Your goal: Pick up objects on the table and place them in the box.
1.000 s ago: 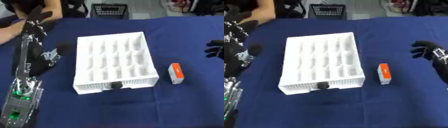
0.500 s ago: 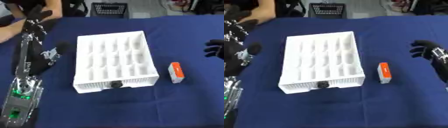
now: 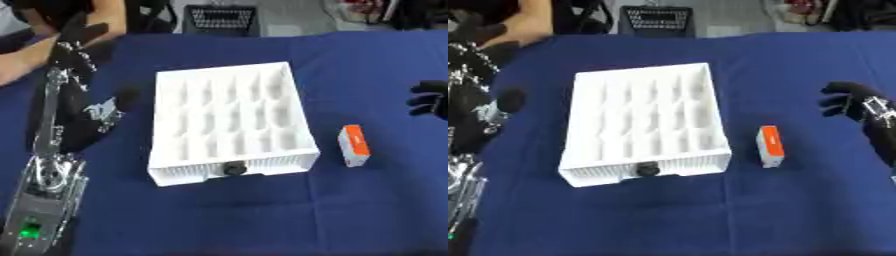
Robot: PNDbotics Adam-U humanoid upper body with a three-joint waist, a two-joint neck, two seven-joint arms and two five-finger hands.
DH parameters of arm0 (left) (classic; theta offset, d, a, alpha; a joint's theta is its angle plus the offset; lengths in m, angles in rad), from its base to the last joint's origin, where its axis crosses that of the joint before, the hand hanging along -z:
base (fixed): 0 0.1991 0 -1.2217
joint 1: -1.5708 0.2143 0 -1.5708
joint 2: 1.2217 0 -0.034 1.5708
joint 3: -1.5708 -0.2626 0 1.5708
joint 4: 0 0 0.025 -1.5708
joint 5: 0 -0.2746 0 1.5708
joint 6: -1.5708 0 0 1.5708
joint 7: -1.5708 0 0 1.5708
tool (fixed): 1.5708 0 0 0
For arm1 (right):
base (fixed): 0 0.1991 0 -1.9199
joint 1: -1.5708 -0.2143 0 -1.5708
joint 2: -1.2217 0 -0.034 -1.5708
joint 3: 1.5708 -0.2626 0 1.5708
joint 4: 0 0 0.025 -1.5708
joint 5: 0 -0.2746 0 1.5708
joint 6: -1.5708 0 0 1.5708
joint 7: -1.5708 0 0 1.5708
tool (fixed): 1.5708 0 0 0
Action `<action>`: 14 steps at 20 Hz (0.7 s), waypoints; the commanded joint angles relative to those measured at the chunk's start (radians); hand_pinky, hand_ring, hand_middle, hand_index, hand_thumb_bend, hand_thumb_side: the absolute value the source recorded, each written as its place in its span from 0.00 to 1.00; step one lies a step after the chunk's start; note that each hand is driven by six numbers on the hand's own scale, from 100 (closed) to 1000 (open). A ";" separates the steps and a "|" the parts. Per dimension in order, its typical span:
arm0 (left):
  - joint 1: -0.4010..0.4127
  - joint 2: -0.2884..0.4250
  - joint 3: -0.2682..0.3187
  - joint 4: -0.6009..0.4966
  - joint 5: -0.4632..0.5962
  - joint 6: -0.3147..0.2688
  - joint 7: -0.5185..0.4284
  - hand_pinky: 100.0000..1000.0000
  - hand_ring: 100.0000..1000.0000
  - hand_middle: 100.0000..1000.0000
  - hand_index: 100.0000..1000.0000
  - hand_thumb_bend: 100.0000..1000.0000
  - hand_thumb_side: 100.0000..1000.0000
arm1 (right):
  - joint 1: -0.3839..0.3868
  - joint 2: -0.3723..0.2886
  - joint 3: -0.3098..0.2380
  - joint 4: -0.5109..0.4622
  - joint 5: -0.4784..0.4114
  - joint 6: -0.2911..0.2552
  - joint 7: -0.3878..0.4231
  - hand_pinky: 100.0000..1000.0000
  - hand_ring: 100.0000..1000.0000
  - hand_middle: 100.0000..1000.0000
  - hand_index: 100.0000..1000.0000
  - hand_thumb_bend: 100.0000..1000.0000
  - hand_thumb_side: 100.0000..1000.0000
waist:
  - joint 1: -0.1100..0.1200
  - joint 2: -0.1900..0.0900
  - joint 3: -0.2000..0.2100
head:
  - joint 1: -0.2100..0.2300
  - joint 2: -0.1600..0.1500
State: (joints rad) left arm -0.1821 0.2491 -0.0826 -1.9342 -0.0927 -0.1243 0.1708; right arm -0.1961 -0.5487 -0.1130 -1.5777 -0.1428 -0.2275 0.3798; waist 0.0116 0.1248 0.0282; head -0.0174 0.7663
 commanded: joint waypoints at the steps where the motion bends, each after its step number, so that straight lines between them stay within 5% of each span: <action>1: -0.008 0.011 -0.005 -0.018 0.006 -0.001 -0.007 0.85 0.80 0.83 1.00 1.00 0.51 | -0.003 -0.011 0.000 -0.007 0.006 0.000 0.006 0.66 0.71 0.75 0.84 0.00 1.00 | -0.004 -0.008 0.003 | -0.006 0.004; 8: -0.008 0.012 -0.011 -0.016 0.008 -0.001 -0.015 0.85 0.81 0.83 1.00 1.00 0.51 | -0.016 -0.018 0.005 -0.009 0.027 -0.005 0.003 0.66 0.71 0.75 0.84 0.00 0.95 | -0.005 -0.007 0.006 | -0.008 0.004; 14: -0.007 0.011 -0.014 -0.012 0.004 -0.001 -0.020 0.86 0.81 0.84 1.00 1.00 0.51 | -0.049 -0.060 0.017 -0.019 0.261 -0.105 -0.043 0.65 0.71 0.75 0.81 0.00 0.87 | -0.007 -0.009 0.008 | -0.009 0.003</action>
State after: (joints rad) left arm -0.1815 0.2492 -0.0951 -1.9338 -0.0883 -0.1219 0.1545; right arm -0.2283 -0.5691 -0.0937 -1.5783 0.0682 -0.3088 0.3471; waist 0.0065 0.1270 0.0360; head -0.0186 0.7664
